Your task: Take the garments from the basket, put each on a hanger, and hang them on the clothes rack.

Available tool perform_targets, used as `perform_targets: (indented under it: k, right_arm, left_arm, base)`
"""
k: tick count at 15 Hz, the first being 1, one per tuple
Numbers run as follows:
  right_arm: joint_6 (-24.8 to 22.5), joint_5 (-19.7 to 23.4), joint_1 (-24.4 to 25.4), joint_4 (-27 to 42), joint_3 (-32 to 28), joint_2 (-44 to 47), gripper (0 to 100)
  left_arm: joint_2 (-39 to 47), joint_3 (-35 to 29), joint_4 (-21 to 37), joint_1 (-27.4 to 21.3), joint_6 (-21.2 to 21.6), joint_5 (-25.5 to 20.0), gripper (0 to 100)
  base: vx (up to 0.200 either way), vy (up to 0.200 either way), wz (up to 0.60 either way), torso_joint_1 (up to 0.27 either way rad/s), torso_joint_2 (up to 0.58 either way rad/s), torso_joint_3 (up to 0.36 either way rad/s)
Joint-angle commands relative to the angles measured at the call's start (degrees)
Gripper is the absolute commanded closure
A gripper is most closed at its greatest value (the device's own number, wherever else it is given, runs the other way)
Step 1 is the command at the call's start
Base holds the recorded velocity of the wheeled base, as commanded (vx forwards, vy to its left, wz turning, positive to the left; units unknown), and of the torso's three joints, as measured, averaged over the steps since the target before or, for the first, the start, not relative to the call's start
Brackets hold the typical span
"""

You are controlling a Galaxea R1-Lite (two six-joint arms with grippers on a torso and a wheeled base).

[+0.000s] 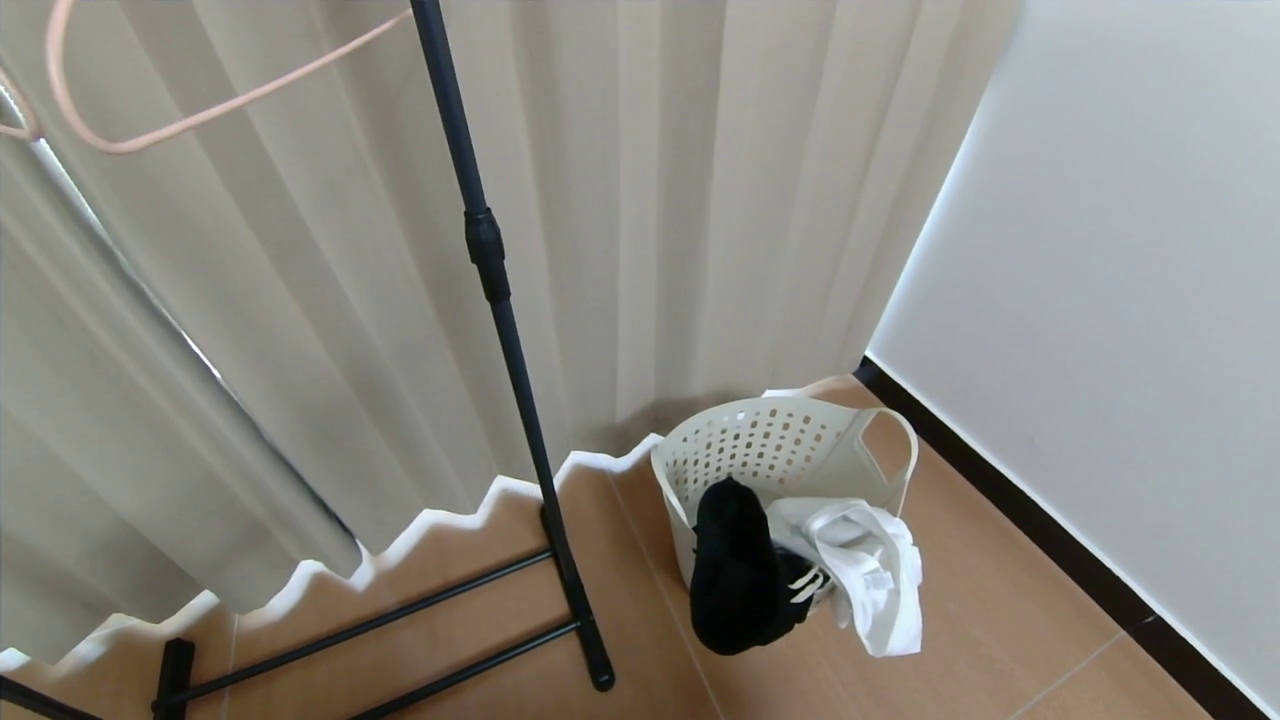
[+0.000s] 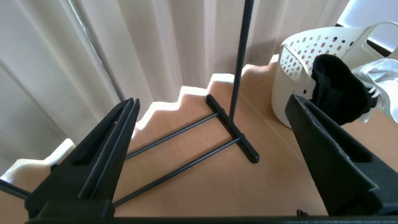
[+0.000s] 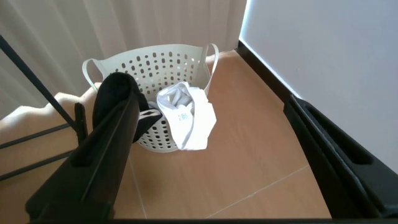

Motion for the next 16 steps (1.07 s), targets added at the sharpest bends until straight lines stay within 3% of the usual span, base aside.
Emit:
perform_targets:
  k: [1, 16]
  right_arm:
    - [0.00, -0.02, 0.00, -0.01, 0.00, -0.02, 0]
    - [-0.97, -0.02, 0.00, 0.17, 0.00, 0.07, 0]
  left_arm:
    - [0.07, -0.02, 0.01, 0.01, -0.05, 0.01, 0]
    - [0.07, -0.02, 0.01, 0.01, -0.05, 0.01, 0]
  base:
    - [0.000, 0.000, 0.00, 0.002, 0.00, -0.193]
    - [0.000, 0.000, 0.00, 0.004, 0.00, -0.197]
